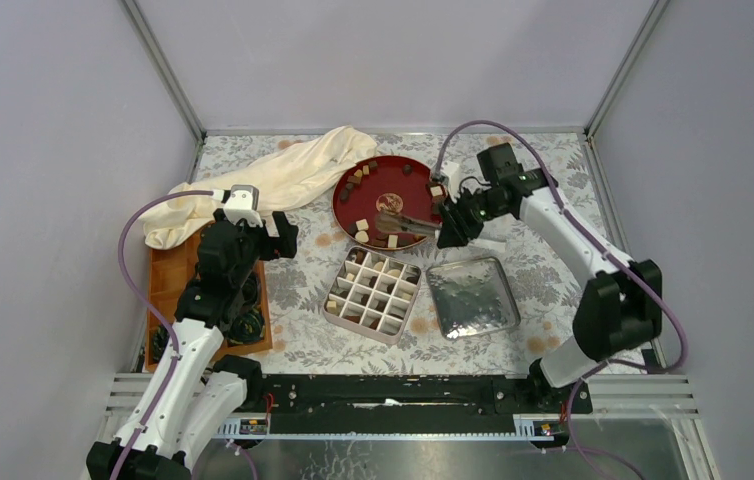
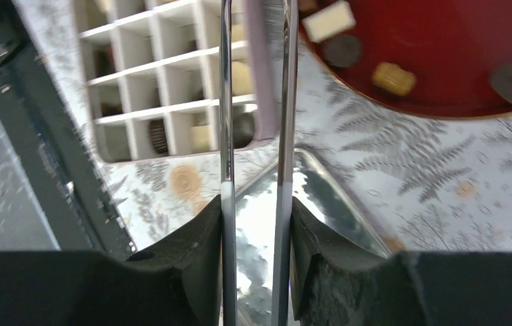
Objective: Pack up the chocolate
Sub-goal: Pick up the fake chocolate from the plate.
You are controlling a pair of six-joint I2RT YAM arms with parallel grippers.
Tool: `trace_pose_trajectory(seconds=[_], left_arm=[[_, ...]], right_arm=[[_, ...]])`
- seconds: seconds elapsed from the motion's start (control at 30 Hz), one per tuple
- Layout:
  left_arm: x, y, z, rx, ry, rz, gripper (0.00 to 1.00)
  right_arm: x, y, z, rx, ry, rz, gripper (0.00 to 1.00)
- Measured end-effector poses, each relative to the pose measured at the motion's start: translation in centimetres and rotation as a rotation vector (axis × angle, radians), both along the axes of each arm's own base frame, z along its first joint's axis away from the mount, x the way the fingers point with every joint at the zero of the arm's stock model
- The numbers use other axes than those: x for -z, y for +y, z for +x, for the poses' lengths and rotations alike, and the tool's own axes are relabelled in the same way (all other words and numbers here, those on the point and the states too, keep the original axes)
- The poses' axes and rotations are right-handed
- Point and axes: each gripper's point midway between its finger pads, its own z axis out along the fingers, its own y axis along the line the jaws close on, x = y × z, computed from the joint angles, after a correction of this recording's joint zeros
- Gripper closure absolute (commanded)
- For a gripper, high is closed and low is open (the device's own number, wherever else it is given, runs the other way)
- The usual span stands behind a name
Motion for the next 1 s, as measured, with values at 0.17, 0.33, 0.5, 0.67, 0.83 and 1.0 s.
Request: trace_pose_trajectory(seconds=[0.17, 0.33, 0.5, 0.67, 0.83, 1.0], left_arm=[[0.0, 0.0, 0.0, 0.000, 0.000, 0.000, 0.01], [0.0, -0.1, 0.0, 0.004, 0.000, -0.001, 0.01], [0.0, -0.2, 0.0, 0.010, 0.001, -0.003, 0.01], [0.0, -0.2, 0.0, 0.011, 0.001, -0.003, 0.01], [0.0, -0.2, 0.0, 0.011, 0.001, -0.003, 0.01], [0.0, -0.2, -0.1, 0.012, 0.001, -0.004, 0.01]], right_arm=[[-1.9, 0.7, -4.1, -0.148, -0.030, 0.119, 0.86], [-2.3, 0.8, -7.0, -0.237, -0.057, 0.187, 0.86], [-1.5, 0.8, -9.2, -0.311, -0.057, 0.239, 0.86], [-0.9, 0.6, -10.9, -0.380, -0.095, 0.267, 0.85], [0.2, 0.2, -11.9, -0.453, -0.146, 0.264, 0.83], [1.7, -0.4, -12.9, -0.498, -0.152, 0.250, 0.83]])
